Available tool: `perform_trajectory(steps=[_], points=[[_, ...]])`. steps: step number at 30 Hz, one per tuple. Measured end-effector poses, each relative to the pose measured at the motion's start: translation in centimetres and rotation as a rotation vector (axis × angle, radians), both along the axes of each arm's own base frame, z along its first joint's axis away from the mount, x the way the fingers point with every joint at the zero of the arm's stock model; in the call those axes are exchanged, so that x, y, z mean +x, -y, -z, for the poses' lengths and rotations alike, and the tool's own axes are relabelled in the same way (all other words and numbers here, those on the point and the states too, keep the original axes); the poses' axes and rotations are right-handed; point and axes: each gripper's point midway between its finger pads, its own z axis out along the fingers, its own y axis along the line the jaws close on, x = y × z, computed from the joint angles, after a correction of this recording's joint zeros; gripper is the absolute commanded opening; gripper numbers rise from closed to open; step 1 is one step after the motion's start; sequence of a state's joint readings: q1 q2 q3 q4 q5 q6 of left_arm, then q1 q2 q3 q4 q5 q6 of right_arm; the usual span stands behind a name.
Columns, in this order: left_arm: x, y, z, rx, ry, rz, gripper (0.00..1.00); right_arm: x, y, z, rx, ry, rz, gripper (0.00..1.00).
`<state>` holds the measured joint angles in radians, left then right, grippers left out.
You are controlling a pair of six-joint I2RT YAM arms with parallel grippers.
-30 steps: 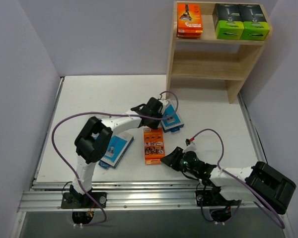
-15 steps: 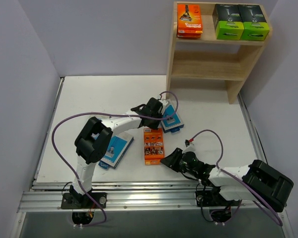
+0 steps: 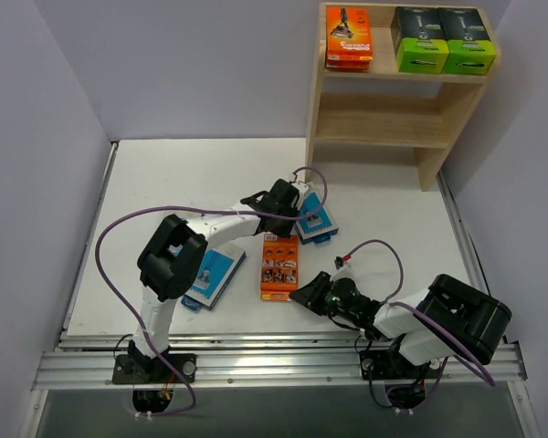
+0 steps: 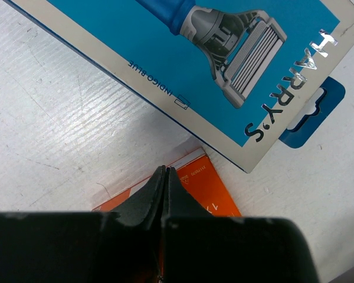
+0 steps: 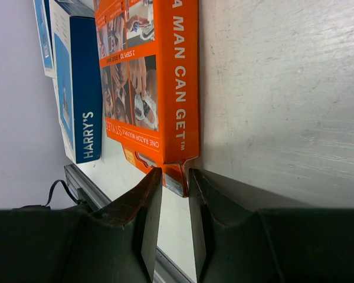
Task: Place and organize the shaving razors onto the shelf
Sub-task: Grab a shaving razor with the left arm
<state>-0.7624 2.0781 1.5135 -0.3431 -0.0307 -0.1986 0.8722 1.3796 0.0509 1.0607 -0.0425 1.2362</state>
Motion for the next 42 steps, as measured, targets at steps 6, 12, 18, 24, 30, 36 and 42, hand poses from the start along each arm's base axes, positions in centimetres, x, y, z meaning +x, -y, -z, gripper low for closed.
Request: perform_trajectory(steps=[6, 12, 18, 24, 30, 36, 42], points=[[0.0, 0.0, 0.0, 0.001, 0.001, -0.001, 0.02, 0.1, -0.1, 0.2, 0.008, -0.008, 0.007, 0.08], [0.0, 0.0, 0.0, 0.001, 0.003, -0.008, 0.08, 0.2, -0.3, 0.1, 0.023, -0.014, 0.013, 0.00], [0.4, -0.6, -0.1, 0.031, 0.027, -0.050, 0.37, 0.1, -0.3, 0.0, 0.026, -0.013, 0.010, 0.00], [0.9, -2.4, -0.4, 0.070, 0.031, -0.105, 0.62, 0.0, -0.3, -1.6, 0.033, 0.008, -0.001, 0.00], [0.5, -5.9, -1.9, 0.095, -0.001, -0.151, 0.70, 0.7, -0.6, -5.3, 0.058, 0.079, -0.002, 0.00], [1.2, -9.0, -6.5, 0.038, 0.037, -0.207, 0.77, 1.1, -0.2, -6.4, 0.020, 0.093, 0.015, 0.00], [2.0, -10.7, -12.4, -0.084, 0.114, -0.237, 0.80, 1.6, -0.6, -7.0, -0.061, 0.090, -0.010, 0.00]])
